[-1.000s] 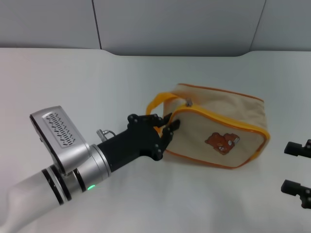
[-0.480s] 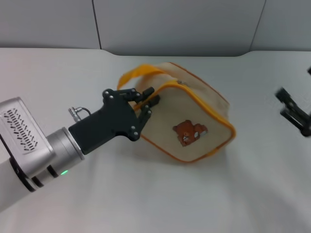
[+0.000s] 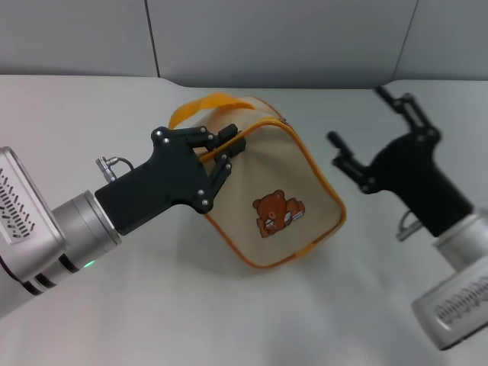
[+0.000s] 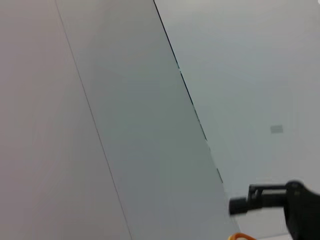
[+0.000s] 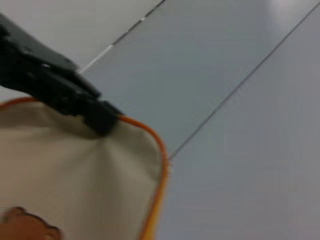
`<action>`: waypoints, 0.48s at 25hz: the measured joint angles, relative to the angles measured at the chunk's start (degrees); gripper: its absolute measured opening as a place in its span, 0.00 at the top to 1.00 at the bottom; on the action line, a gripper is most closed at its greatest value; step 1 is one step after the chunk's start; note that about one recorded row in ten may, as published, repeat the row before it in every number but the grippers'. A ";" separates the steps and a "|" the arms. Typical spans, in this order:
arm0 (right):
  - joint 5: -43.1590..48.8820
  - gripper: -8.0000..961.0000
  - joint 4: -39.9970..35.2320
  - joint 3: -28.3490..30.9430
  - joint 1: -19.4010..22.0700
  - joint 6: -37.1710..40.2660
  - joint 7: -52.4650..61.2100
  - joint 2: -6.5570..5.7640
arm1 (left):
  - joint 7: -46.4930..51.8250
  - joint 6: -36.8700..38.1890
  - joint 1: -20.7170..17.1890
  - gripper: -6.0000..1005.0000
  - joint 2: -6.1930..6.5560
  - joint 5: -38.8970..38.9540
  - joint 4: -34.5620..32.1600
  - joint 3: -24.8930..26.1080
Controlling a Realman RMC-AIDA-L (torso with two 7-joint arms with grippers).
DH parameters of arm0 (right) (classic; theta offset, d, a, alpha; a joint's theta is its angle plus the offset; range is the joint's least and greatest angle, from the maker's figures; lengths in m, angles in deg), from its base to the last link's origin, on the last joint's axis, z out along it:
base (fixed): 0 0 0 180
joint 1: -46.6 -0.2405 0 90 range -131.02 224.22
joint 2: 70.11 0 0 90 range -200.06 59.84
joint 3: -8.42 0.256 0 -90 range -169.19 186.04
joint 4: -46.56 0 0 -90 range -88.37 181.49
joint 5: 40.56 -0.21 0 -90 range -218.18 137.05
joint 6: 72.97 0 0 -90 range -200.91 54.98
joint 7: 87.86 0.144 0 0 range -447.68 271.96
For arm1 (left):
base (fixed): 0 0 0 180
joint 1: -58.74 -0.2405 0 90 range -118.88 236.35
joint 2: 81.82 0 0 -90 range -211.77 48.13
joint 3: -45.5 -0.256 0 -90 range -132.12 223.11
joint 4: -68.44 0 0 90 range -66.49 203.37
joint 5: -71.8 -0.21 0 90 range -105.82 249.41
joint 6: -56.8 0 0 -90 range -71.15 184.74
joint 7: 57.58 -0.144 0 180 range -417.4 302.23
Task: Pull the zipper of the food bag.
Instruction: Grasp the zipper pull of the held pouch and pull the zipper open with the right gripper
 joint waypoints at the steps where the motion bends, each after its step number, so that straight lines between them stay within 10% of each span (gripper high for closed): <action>1: 0.59 0.17 0.52 -0.01 -0.69 -1.29 0.53 0.02 | 0.01 0.03 0.05 0.88 0.00 0.00 -0.03 0.00; 12: 5.26 0.17 4.57 0.56 -1.66 -2.51 4.56 -0.03 | 0.06 0.01 0.15 0.89 -0.10 0.00 -0.01 -0.08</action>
